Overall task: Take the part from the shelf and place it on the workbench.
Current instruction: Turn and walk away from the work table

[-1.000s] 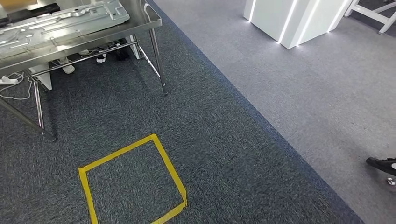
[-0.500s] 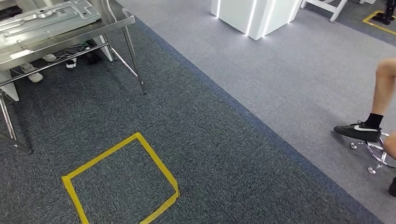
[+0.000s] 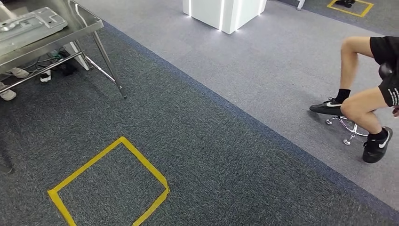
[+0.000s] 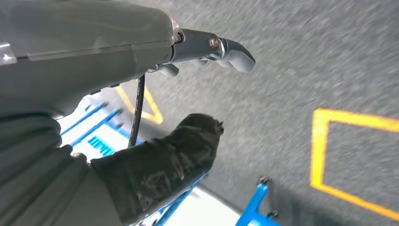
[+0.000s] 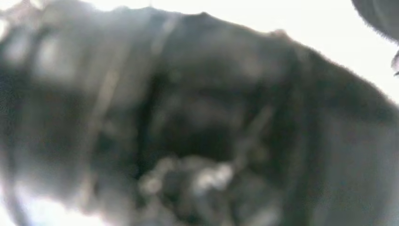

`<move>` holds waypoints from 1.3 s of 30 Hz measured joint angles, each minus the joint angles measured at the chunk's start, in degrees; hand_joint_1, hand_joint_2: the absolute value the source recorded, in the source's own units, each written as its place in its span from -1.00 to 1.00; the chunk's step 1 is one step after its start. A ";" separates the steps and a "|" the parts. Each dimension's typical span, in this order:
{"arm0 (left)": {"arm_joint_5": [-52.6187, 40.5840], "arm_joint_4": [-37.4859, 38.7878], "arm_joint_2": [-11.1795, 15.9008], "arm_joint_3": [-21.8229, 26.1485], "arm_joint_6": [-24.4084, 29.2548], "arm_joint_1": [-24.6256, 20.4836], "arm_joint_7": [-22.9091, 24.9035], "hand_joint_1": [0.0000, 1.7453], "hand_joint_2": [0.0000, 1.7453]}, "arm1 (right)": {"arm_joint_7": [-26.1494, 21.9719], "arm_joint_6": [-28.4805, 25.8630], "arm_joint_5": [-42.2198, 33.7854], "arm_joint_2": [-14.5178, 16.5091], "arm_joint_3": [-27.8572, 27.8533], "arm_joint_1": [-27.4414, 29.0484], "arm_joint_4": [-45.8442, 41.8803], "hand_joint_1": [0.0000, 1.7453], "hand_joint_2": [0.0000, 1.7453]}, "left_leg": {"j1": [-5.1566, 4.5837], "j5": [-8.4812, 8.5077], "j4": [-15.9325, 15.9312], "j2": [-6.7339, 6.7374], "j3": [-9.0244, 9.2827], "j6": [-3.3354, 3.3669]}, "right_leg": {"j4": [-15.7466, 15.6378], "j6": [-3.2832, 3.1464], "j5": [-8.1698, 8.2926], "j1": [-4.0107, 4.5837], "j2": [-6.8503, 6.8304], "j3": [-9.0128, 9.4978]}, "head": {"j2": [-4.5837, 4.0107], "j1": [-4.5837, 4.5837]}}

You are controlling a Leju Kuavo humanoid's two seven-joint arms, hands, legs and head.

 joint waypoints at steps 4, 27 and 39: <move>0.26 0.01 -0.42 1.62 -0.25 1.37 0.40 -1.00 -1.00 | -0.50 -0.34 0.01 0.97 0.14 -0.10 0.04 -1.00 -1.00 | 0.15 5.27 -13.37 -2.52 8.43 0.41 | 1.76 0.56 0.23 -0.05 2.31 -1.69 | 0.00 -0.01; 8.35 0.02 -4.67 12.67 -1.02 3.06 8.02 -1.00 -1.00 | -8.89 -5.63 5.33 1.32 5.76 0.91 0.19 -1.00 -1.00 | -0.07 0.44 -7.97 1.24 5.27 0.60 | 1.45 0.61 0.14 -0.24 -1.58 -1.63 | 0.00 0.00; 10.40 0.04 -6.80 17.11 -0.33 3.60 8.28 -1.00 -1.00 | -8.97 -6.80 4.39 1.01 7.11 1.18 0.20 -1.00 -1.00 | 0.20 6.32 -14.33 -2.66 6.43 1.59 | 3.80 2.53 -0.35 -0.41 4.73 -3.28 | 0.00 0.01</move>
